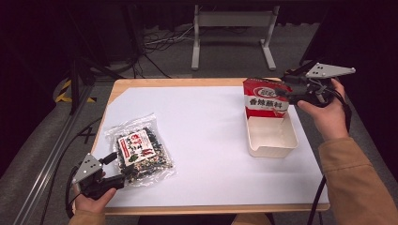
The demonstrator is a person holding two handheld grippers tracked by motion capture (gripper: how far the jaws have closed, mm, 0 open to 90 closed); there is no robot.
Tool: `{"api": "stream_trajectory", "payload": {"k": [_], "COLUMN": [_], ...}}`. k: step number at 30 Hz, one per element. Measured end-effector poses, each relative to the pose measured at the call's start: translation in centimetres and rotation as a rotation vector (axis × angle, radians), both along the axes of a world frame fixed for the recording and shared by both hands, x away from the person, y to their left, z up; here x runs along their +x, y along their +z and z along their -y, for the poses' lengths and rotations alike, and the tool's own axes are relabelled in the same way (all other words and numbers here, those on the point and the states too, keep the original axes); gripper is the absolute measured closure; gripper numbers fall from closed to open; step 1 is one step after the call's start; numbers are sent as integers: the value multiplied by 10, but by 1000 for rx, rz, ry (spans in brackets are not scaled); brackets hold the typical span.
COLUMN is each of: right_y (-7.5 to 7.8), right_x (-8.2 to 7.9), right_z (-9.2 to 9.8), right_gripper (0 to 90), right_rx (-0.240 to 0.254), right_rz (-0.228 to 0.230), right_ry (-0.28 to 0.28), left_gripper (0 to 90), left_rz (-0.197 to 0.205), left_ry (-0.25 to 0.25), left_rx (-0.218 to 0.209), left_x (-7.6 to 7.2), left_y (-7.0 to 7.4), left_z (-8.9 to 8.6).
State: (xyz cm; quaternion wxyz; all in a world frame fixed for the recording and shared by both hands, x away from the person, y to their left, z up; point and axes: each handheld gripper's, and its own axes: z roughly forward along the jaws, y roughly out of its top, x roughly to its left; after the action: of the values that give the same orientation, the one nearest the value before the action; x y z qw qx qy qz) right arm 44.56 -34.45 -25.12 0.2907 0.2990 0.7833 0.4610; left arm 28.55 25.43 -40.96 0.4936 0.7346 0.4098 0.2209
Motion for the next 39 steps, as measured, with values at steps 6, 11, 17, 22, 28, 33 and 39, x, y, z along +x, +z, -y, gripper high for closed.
{"api": "stream_trajectory", "payload": {"k": [6,11,17,22,28,33,39], "right_y": [2,-1,-10,-18,-28,-48,-61], "right_x": [-17,-35,-51,-63,-74,-84,-87], "right_z": [-7,-15,-22,-27,-31,-35,-39], "right_gripper": [350,340,340,363,370,380,381], "right_rx": [12,32,59,61,75,77,94], "right_rz": [0,-10,-36,-47,-40,-61,-76], "right_ry": [21,49,93,114,131,137,159], "left_gripper": [240,239,233,224,220,214,203], "left_rz": [1,-20,-24,-34,-32,-44,-56], "left_ry": [2,15,14,32,37,41,61], "left_rx": [-5,3,-6,0,-3,13,27], "left_x": [0,1,1,2,2,2,5], "left_y": [0,1,1,1,2,3,5], "left_z": [-1,1,1,0,-1,2,4]}}
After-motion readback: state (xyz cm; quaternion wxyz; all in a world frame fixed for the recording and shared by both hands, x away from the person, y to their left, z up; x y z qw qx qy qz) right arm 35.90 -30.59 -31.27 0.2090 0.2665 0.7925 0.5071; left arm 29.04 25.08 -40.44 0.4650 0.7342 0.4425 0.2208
